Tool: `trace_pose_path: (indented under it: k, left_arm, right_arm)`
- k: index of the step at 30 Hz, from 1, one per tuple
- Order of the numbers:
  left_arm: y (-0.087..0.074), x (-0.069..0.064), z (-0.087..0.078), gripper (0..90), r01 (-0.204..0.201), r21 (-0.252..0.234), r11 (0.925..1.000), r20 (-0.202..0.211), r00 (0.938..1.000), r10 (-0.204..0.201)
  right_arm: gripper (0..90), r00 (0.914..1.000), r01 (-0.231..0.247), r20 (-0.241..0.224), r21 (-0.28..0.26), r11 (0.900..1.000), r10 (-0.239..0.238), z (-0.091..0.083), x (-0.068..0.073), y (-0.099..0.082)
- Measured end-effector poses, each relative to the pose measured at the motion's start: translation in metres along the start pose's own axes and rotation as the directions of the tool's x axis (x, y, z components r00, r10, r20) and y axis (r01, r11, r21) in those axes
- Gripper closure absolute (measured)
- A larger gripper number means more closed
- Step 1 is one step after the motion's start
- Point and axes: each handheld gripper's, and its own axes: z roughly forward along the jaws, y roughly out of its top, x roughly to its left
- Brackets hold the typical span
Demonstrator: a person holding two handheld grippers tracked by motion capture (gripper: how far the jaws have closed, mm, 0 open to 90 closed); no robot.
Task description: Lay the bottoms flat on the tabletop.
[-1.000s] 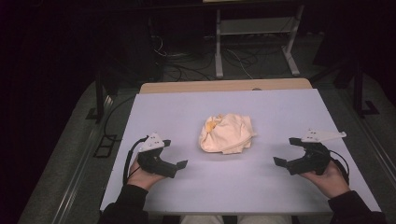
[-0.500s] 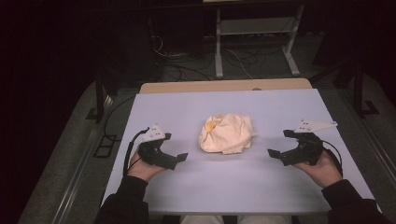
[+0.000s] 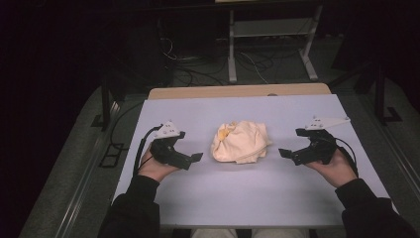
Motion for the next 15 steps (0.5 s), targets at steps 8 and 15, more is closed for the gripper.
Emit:
trace_pose_path:
  k: [8, 15]
  left_arm:
    - [0.007, 0.007, 0.011, 0.0, 0.004, 0.007, 1.0000, 0.000, 1.0000, -0.004]
    - [0.016, 0.014, 0.020, 0.0, 0.007, 0.008, 0.9999, -0.002, 1.0000, -0.007]
  right_arm:
    - [0.0, 1.0000, -0.005, 0.000, 0.002, 1.0000, 0.005, 0.007, -0.004, 0.009]
    - [0.0, 1.0000, -0.001, 0.005, 0.006, 1.0000, 0.001, 0.016, -0.009, 0.018]
